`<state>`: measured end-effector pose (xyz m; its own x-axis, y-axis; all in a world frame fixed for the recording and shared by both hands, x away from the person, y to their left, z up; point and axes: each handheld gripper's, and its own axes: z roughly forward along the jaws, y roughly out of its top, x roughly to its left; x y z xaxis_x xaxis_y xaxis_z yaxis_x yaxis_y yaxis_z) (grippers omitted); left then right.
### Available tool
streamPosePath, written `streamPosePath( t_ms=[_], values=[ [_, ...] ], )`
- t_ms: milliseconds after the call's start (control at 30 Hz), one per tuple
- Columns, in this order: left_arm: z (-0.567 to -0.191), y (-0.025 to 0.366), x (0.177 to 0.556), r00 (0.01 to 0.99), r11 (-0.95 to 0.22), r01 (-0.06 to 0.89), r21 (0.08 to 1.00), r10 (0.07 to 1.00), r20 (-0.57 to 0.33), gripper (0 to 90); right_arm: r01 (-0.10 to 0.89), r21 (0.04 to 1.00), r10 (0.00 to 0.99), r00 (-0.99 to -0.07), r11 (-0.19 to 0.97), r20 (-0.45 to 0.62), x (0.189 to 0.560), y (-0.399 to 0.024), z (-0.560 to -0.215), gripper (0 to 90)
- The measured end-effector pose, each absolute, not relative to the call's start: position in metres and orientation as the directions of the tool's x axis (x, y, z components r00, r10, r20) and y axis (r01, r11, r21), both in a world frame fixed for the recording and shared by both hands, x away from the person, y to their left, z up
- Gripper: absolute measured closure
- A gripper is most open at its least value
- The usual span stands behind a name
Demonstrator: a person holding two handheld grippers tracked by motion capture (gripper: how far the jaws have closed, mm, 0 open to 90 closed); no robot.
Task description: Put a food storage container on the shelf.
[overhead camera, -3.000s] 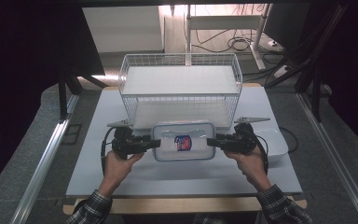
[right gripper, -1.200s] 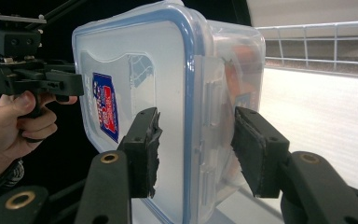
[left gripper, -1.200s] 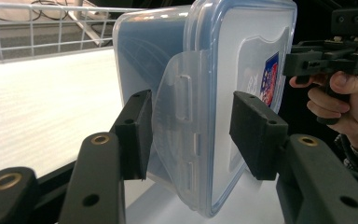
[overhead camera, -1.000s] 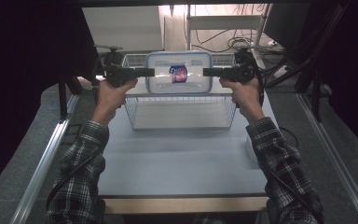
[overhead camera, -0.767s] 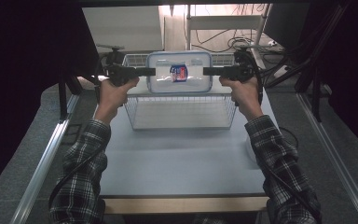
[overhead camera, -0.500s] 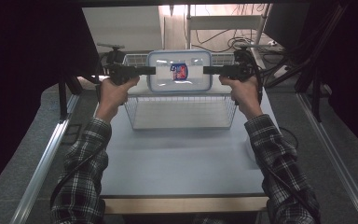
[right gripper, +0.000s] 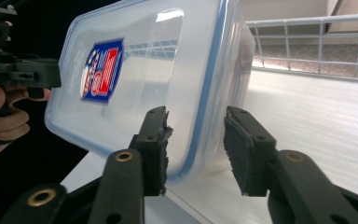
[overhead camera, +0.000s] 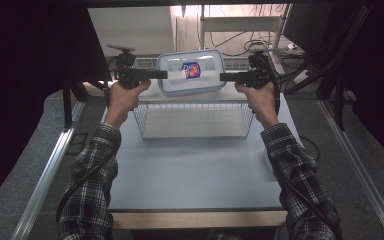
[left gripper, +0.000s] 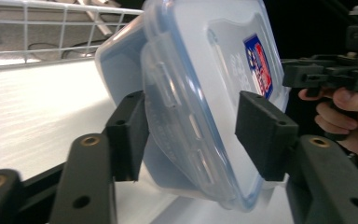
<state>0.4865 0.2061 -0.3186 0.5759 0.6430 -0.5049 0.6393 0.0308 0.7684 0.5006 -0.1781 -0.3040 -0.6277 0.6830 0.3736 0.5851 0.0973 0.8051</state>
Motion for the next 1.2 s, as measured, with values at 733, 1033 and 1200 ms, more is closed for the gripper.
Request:
streamPosePath(
  t_ms=[733, 1033, 1200],
  values=[
    [-0.312, 0.203, 0.493, 0.544, -0.003, 0.578, 0.816, 0.746, -0.383, 45.4, 0.567, 0.815, 0.741, -0.598, 0.120, 0.307, 0.498, -0.167, -0.295, 67.5],
    [-0.312, 0.202, 0.494, 0.543, -0.012, 0.553, 0.833, 0.764, -0.350, 53.5, 0.529, 0.836, 0.746, -0.615, 0.148, 0.257, 0.495, -0.162, -0.291, 71.3],
    [-0.308, 0.209, 0.474, 0.584, -0.021, 0.520, 0.854, 0.739, -0.337, 60.7, 0.465, 0.871, 0.727, -0.652, 0.157, 0.217, 0.488, -0.167, -0.291, 75.4]
  ],
)
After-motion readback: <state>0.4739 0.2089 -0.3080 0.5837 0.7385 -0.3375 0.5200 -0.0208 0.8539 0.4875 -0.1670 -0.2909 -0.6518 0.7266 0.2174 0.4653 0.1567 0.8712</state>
